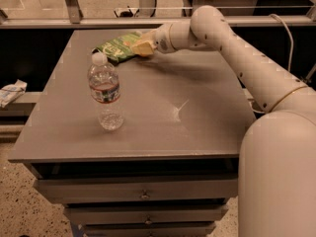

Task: Move orange near green jalapeno chip bag

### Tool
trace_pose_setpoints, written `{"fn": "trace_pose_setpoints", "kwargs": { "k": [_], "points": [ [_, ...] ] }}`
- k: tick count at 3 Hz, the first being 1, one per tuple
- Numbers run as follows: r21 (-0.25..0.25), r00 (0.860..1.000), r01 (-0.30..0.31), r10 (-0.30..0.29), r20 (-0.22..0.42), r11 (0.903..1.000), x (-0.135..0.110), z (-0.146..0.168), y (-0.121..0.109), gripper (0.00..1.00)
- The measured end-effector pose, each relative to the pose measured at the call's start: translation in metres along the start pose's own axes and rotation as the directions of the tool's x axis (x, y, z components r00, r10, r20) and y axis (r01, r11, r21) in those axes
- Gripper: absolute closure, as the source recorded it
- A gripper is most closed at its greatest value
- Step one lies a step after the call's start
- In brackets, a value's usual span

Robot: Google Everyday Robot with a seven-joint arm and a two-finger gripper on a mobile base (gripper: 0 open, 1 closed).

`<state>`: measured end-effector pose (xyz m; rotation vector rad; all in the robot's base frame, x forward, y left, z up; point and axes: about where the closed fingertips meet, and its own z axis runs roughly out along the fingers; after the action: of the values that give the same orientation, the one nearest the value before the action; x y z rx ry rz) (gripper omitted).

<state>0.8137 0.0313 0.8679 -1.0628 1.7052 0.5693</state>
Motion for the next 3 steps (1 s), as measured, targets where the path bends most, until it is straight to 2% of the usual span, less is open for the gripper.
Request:
{"fn": "trace_pose_setpoints", "kwargs": {
  "k": [1, 3],
  "points": [
    [0.003, 1.000, -0.009, 0.009, -0.001, 1.0000, 0.003, -0.002, -0.001, 0.00],
    [0.015, 0.999, -0.022, 0.022, 0.032, 0.9996, 0.000, -0.020, -0.005, 0.00]
  ]
}}
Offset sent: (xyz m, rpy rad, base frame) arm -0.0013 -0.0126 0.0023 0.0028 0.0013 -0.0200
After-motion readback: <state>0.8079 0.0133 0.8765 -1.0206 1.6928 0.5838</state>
